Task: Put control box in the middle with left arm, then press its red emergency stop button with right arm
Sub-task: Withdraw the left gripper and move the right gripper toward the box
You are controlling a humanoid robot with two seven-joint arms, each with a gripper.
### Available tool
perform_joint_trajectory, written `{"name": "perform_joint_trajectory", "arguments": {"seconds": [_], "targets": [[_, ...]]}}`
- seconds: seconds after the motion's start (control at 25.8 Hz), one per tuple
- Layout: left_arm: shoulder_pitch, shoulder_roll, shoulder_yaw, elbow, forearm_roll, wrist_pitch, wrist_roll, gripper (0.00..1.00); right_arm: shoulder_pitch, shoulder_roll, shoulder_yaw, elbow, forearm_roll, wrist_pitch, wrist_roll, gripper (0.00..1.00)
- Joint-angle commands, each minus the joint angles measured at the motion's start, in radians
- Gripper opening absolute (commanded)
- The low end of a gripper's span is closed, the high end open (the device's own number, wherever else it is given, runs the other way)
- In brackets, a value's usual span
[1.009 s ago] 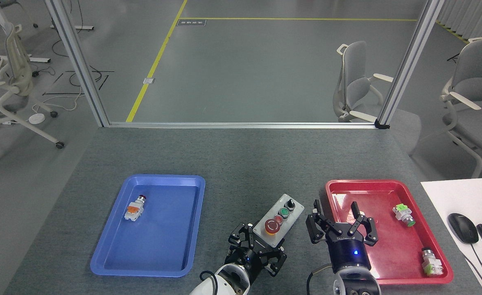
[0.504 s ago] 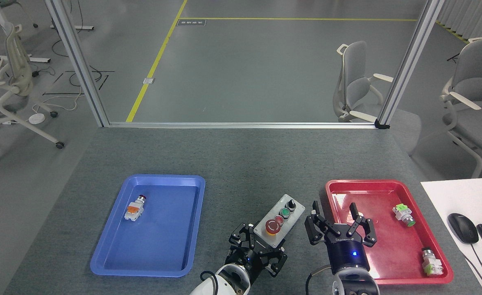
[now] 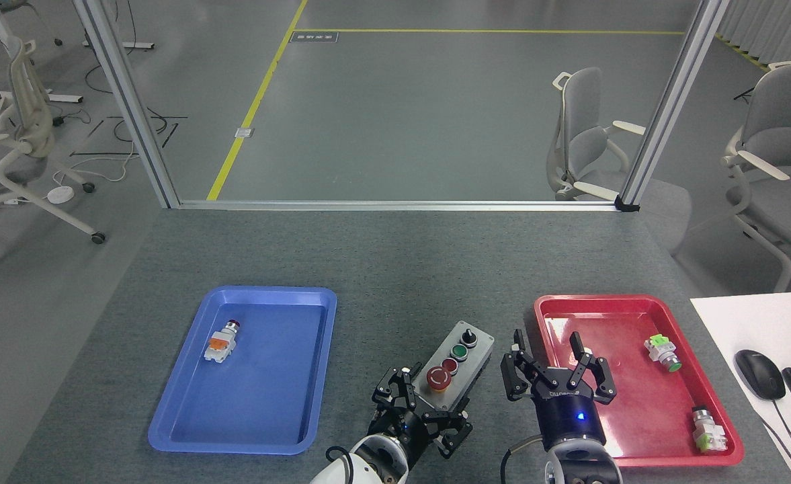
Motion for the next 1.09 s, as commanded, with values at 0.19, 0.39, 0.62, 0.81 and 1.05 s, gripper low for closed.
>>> {"name": "perform_joint_trajectory", "arguments": {"seconds": [0.19, 0.39, 0.62, 0.81, 1.05], "targets": [[0.085, 0.138, 0.005, -0.156, 0.001, -0.007, -0.008, 0.98, 0.017, 0.002, 0.049, 0.000, 0.000, -0.001, 0.003, 0.79], [0.171, 0.239, 0.042, -0.298, 0.003, -0.010, -0.007, 0.99, 0.028, 0.002, 0.091, 0.000, 0.000, 0.002, 0.003, 0.67], [0.325, 0.401, 0.233, -0.544, 0.003, -0.080, -0.008, 0.99, 0.028, 0.000, 0.129, 0.002, 0.000, 0.000, 0.003, 0.36], [0.445, 0.426, 0.589, -0.659, 0.003, -0.226, 0.001, 0.99, 0.028, 0.002, 0.178, 0.012, 0.001, -0.001, 0.003, 0.08], [0.427, 0.377, 0.864, -0.647, 0.018, -0.271, 0.004, 0.99, 0.026, 0.014, 0.233, 0.037, 0.000, -0.003, 0.003, 0.00]]}}
